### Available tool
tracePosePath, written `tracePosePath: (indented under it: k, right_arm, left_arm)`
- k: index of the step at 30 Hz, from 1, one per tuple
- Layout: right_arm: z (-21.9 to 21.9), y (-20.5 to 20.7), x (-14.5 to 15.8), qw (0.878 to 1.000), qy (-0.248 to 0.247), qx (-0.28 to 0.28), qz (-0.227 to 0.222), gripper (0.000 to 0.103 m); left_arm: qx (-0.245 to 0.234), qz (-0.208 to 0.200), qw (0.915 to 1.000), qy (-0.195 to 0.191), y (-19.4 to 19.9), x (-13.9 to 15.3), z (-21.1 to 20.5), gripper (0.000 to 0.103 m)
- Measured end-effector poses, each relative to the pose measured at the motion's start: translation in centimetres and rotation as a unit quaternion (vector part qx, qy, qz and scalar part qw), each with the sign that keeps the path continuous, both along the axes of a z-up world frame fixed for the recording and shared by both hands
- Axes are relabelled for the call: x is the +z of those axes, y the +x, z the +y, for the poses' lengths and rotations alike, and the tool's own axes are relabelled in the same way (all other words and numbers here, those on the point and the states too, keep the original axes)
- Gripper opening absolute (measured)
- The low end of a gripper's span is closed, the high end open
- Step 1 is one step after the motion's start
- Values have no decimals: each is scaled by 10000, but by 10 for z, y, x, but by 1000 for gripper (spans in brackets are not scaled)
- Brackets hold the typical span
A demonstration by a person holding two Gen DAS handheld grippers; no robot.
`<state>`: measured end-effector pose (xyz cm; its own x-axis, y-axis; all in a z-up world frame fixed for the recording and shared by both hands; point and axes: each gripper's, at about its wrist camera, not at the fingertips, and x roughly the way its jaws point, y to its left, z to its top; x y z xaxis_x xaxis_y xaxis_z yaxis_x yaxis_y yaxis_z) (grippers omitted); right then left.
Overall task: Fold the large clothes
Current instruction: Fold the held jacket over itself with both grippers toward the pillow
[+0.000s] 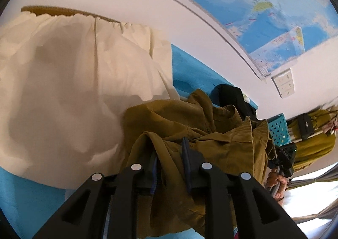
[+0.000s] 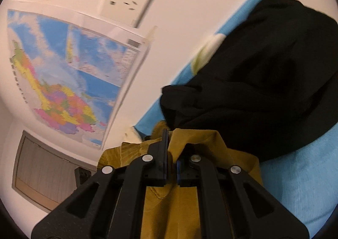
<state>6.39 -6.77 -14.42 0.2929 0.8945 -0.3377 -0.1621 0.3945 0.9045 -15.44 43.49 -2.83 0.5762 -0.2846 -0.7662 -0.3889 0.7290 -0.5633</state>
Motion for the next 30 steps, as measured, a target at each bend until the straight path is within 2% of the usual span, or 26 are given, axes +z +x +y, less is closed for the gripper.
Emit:
tracePosePath:
  k: [3,5,6,7,9,11,13,15,17,18,19,20,21,22,23,26,27,30]
  right_arm:
    - [5,3,-5,10000,-47,-11,60,14]
    - [4,1,-3,10000,-45,-63,37,36]
    - [3,-1,0,10000,-14,-92,-11,43]
    - [1,-5,6,9998,77,-135,-109,54]
    - [-5,-19,23,9983,300,-155,-471,57]
    - [-9,-40,43,9955,162,-108,-929,68]
    - [3,-62,58,9897,-230,226,-1394,68]
    - [26,-83,66,9778,-861,669,-1791,69]
    - [54,-97,61,9583,-1742,917,-2071,71]
    - [71,-100,51,9431,-2315,1037,-2150,71]
    - [79,-100,43,9364,-2534,1121,-2155,64]
    - [89,-99,32,9280,-2804,1176,-2153,47]
    - [93,-97,26,9256,-2881,1196,-2142,40]
    - [96,-94,22,9233,-2943,1215,-2149,22]
    - [96,-92,21,9245,-2906,1163,-2177,11]
    - [90,-91,33,9271,-2754,967,-2350,6]
    - [89,-91,38,9268,-2721,904,-2426,5]
    - [86,-90,60,9231,-2635,622,-2731,4]
  left_arm:
    - [66,53,9999,-87,5,-5,4,21]
    - [94,58,9998,-147,6,-6,6,21]
    - [116,63,9997,-189,7,-7,7,21]
    - [132,70,9997,-214,7,-7,8,21]
    - [185,46,9993,-307,6,-9,10,21]
    - [180,2,9993,-325,4,-9,10,21]
    - [178,-44,9993,-318,3,-8,9,22]
    - [170,-106,9993,-305,1,-8,8,23]
    - [140,-183,9993,-282,-1,-6,6,29]
    - [136,-232,9992,-291,-2,-5,5,32]
    - [108,-331,9990,-296,-4,-2,3,41]
    - [112,-401,9987,-290,-7,1,1,52]
    - [161,-508,9984,-203,-11,6,-1,58]
    - [177,-587,9981,-81,-14,12,-4,71]
    - [155,-687,9975,85,-19,19,-9,76]
    - [-102,-1002,9937,496,-38,38,-23,76]
    - [-332,-1175,9900,700,-46,46,-33,76]
    - [-754,-1283,9781,1457,-54,57,-62,76]
